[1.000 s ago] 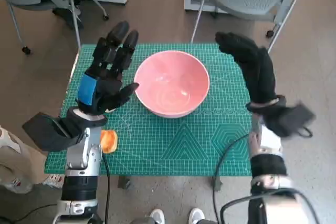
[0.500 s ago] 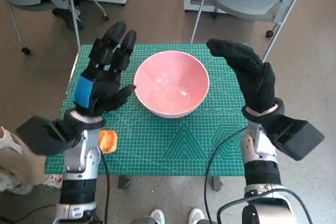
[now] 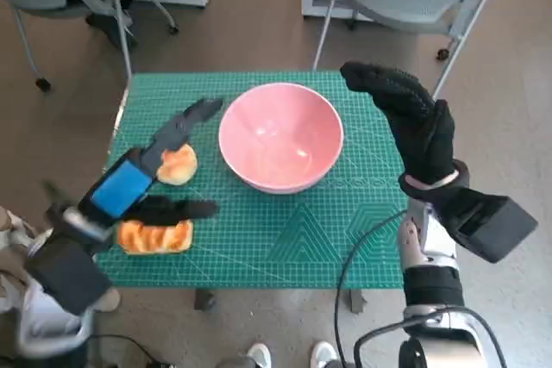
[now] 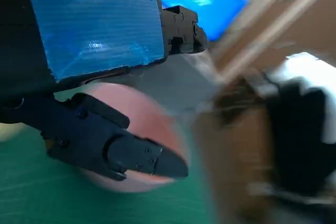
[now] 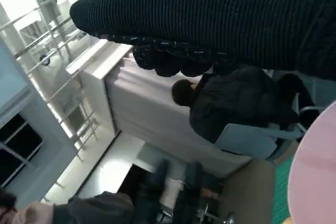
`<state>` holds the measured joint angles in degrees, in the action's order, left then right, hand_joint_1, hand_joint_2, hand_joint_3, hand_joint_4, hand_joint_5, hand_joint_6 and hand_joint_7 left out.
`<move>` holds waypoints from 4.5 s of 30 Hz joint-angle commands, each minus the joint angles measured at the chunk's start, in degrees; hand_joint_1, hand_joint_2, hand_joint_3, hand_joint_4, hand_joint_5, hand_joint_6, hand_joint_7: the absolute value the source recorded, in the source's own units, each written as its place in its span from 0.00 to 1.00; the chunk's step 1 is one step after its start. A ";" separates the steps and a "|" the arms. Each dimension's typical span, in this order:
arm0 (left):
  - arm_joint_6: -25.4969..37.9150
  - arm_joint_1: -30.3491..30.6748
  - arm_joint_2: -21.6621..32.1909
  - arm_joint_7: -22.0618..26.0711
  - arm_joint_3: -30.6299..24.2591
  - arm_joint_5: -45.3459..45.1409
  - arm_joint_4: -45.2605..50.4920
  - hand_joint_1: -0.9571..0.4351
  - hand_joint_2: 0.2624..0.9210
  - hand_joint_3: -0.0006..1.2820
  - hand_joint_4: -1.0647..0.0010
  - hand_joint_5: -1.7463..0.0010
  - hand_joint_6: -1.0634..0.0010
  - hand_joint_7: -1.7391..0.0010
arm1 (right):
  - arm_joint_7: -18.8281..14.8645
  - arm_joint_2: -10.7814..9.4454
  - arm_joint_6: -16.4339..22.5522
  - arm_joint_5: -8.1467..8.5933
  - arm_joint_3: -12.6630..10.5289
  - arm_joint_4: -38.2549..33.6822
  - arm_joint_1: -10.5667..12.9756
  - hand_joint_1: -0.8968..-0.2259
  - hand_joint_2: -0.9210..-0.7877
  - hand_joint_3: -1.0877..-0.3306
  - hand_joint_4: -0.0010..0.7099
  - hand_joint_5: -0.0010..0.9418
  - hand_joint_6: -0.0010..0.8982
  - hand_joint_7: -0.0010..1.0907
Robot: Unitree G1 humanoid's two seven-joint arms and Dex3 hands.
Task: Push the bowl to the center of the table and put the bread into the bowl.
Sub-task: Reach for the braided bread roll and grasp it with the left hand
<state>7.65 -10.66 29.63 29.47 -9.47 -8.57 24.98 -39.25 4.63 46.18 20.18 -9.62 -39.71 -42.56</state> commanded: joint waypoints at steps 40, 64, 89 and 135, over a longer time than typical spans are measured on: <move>43.53 5.22 13.79 9.19 17.54 -32.32 21.36 0.61 0.67 0.00 0.84 1.00 0.62 0.99 | -1.54 -2.20 -3.82 2.38 0.72 -0.98 0.91 0.32 0.00 0.27 0.14 0.01 0.11 0.11; 42.67 1.39 12.56 9.63 24.61 -35.71 8.28 0.59 0.69 0.00 0.84 1.00 0.62 1.00 | -2.21 -2.34 -3.77 2.53 0.60 -1.53 0.94 0.34 0.00 0.26 0.13 0.00 0.09 0.14; 37.72 -6.58 7.58 5.19 30.39 -37.49 -14.31 0.56 0.68 0.00 0.86 1.00 0.65 1.00 | -3.85 -2.12 -3.83 2.69 0.40 -2.25 0.78 0.33 0.00 0.27 0.14 0.00 0.07 0.18; 29.78 -7.47 4.48 -4.38 30.38 -37.16 -25.78 0.70 0.49 0.61 0.58 0.02 0.38 0.36 | -3.79 -1.73 -6.38 3.19 0.02 1.10 2.14 0.34 0.00 0.27 0.10 0.00 0.00 0.24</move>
<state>38.02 -19.81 33.94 24.68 21.62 -46.57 -2.05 -43.28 3.14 40.72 22.83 -9.35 -38.31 -41.58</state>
